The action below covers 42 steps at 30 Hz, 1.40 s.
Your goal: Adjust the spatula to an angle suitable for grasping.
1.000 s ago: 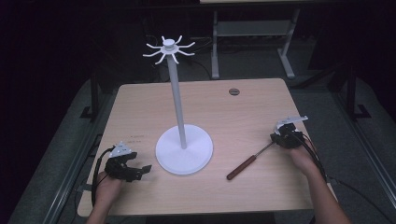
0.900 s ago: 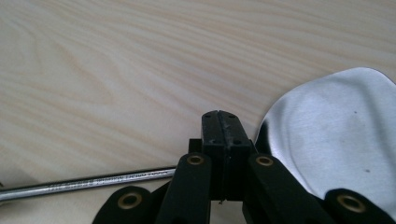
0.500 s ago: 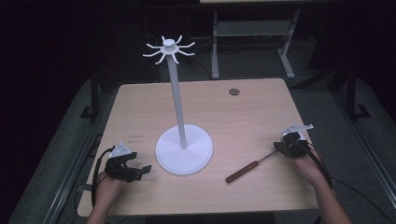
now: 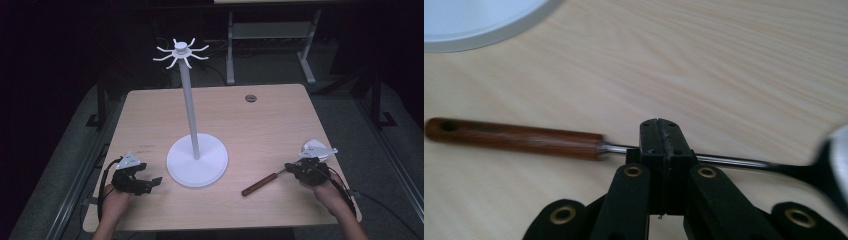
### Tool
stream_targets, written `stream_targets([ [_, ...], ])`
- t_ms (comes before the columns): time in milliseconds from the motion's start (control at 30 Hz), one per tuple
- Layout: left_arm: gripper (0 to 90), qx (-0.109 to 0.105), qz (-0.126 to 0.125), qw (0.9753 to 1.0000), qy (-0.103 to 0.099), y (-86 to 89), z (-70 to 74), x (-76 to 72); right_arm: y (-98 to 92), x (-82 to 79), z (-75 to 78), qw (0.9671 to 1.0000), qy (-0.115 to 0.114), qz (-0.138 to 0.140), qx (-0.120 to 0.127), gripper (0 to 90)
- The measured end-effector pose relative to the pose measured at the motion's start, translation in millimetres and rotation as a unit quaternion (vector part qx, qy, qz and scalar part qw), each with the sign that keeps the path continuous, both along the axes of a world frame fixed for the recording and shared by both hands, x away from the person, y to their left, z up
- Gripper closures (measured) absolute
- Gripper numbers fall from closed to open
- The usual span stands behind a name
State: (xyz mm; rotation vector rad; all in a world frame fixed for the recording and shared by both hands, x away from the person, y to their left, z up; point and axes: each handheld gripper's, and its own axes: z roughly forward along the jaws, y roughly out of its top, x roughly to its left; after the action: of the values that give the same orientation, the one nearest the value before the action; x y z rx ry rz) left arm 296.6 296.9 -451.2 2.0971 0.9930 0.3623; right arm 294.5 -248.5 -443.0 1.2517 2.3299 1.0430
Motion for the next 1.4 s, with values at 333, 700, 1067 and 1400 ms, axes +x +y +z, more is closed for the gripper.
stream_targets([
  [333, 13.3, 0.004, -0.001, 1.0000, 0.001, -0.2, 0.2, -0.2, 41.1, -21.1, -7.1, 0.9969, 0.018, 0.076, -0.005, 89.9],
  [700, 13.3, -0.001, 0.001, 1.0000, 0.000, -1.3, -0.4, -0.2, 58.9, -15.7, -12.7, 0.9952, 0.023, 0.093, -0.020, 89.9],
  [1067, 13.3, -0.003, 0.001, 1.0000, 0.002, -1.8, -0.7, -0.1, 73.0, -3.6, -14.7, 0.9951, 0.016, 0.096, -0.022, 89.9],
  [1400, 13.3, -0.002, 0.001, 1.0000, 0.005, -2.7, -0.1, 0.3, 79.7, 9.7, -16.0, 0.9963, 0.009, 0.084, -0.019, 89.9],
])
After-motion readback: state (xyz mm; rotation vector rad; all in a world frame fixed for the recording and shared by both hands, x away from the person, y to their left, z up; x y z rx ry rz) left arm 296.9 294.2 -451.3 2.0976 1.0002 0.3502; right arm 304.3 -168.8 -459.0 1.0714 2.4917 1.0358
